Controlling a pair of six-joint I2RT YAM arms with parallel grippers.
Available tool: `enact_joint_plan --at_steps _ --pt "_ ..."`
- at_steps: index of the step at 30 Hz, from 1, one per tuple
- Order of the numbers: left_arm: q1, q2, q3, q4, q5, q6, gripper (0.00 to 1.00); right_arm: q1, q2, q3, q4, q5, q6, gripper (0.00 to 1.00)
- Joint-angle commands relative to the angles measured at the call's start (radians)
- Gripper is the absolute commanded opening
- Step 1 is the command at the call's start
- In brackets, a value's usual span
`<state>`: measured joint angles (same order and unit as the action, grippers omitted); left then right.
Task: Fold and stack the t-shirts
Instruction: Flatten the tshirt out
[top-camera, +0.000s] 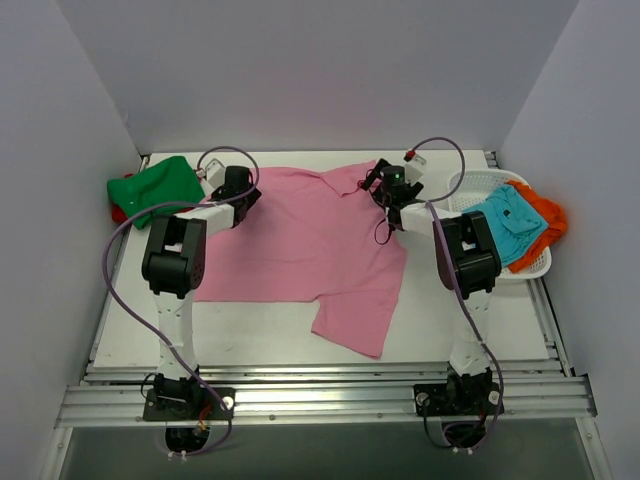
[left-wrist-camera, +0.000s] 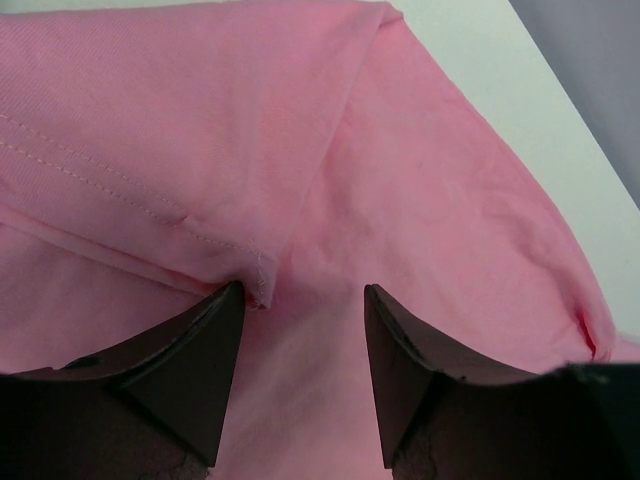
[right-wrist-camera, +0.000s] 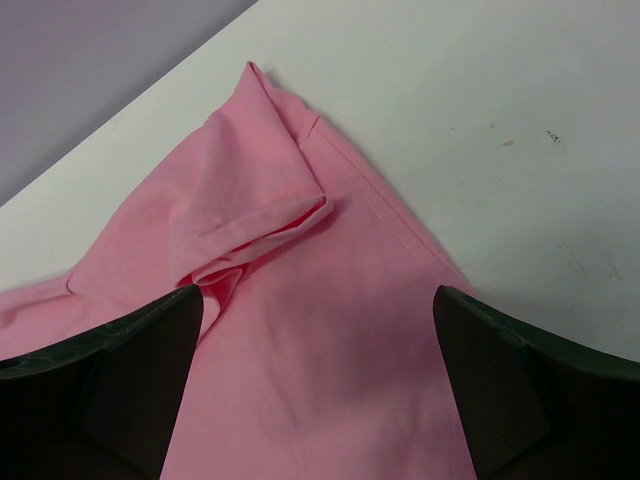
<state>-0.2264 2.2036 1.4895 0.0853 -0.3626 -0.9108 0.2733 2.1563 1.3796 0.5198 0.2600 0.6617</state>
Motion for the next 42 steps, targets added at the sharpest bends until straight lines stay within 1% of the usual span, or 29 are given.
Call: enact_joint_plan --at_steps 1,2,4,6,7,9,12,13,15,16,22,27,33,35,36,37,38,39,40,41,42 --pt "0.005 0.007 0.040 -0.005 -0.025 -0.008 0.59 -0.009 0.005 -0.004 0.028 0.004 -0.007 0.94" --pt "0.007 0.008 0.040 -0.004 -0.027 -0.008 0.58 -0.009 0.004 -0.004 0.029 0.004 -0.008 0.94" --pt "0.007 0.010 0.041 -0.001 -0.027 -0.011 0.48 -0.009 0.005 -0.007 0.034 0.004 -0.008 0.94" --pt "0.007 0.015 0.046 -0.002 -0.026 -0.011 0.42 -0.009 0.007 -0.007 0.036 0.002 -0.008 0.94" --pt "0.009 0.015 0.051 -0.004 -0.029 -0.010 0.35 -0.011 0.011 -0.007 0.036 0.004 -0.008 0.94" --pt "0.009 0.016 0.055 -0.012 -0.035 -0.010 0.26 -0.013 0.013 -0.008 0.037 0.002 -0.008 0.94" --pt "0.010 0.015 0.060 -0.016 -0.044 -0.008 0.19 -0.016 0.013 -0.014 0.042 0.001 -0.008 0.94" --pt "0.010 0.015 0.060 -0.018 -0.045 -0.010 0.12 -0.017 0.013 -0.016 0.043 0.001 -0.008 0.94" --pt "0.013 0.013 0.058 -0.018 -0.048 -0.007 0.07 -0.022 0.013 -0.020 0.048 -0.002 -0.008 0.94" --pt "0.015 0.013 0.058 -0.019 -0.050 -0.008 0.03 -0.023 0.013 -0.022 0.048 -0.004 -0.008 0.94" --pt "0.025 -0.010 0.054 -0.018 -0.065 0.009 0.02 -0.029 0.008 -0.034 0.057 -0.010 -0.007 0.94" --pt "0.071 -0.039 0.071 -0.028 -0.067 0.032 0.02 -0.034 0.002 -0.043 0.066 -0.016 -0.004 0.94" --pt "0.145 -0.012 0.192 -0.074 -0.044 0.061 0.02 -0.037 -0.001 -0.054 0.077 -0.022 -0.001 0.94" --pt "0.173 0.027 0.277 -0.084 -0.035 0.081 0.02 -0.037 -0.004 -0.057 0.082 -0.027 -0.001 0.94" --pt "0.180 0.044 0.316 -0.132 -0.029 0.090 0.03 -0.037 -0.006 -0.059 0.080 -0.028 -0.001 0.94" --pt "0.194 0.086 0.406 -0.145 -0.013 0.113 0.13 -0.037 -0.007 -0.063 0.083 -0.028 -0.001 0.94" --pt "0.202 0.112 0.460 -0.162 -0.013 0.128 0.20 -0.037 -0.007 -0.065 0.083 -0.028 -0.001 0.94" --pt "0.208 0.137 0.513 -0.206 -0.009 0.139 0.30 -0.039 -0.012 -0.068 0.083 -0.028 -0.001 0.94" --pt "0.222 0.190 0.572 -0.234 -0.009 0.147 0.56 -0.039 -0.012 -0.070 0.085 -0.028 -0.001 0.94" --pt "0.222 0.217 0.682 -0.257 0.000 0.156 0.65 -0.039 -0.016 -0.073 0.085 -0.025 -0.001 0.94" --pt "0.254 0.241 0.734 -0.303 0.031 0.156 0.82 -0.039 -0.022 -0.079 0.085 -0.024 -0.002 0.95"
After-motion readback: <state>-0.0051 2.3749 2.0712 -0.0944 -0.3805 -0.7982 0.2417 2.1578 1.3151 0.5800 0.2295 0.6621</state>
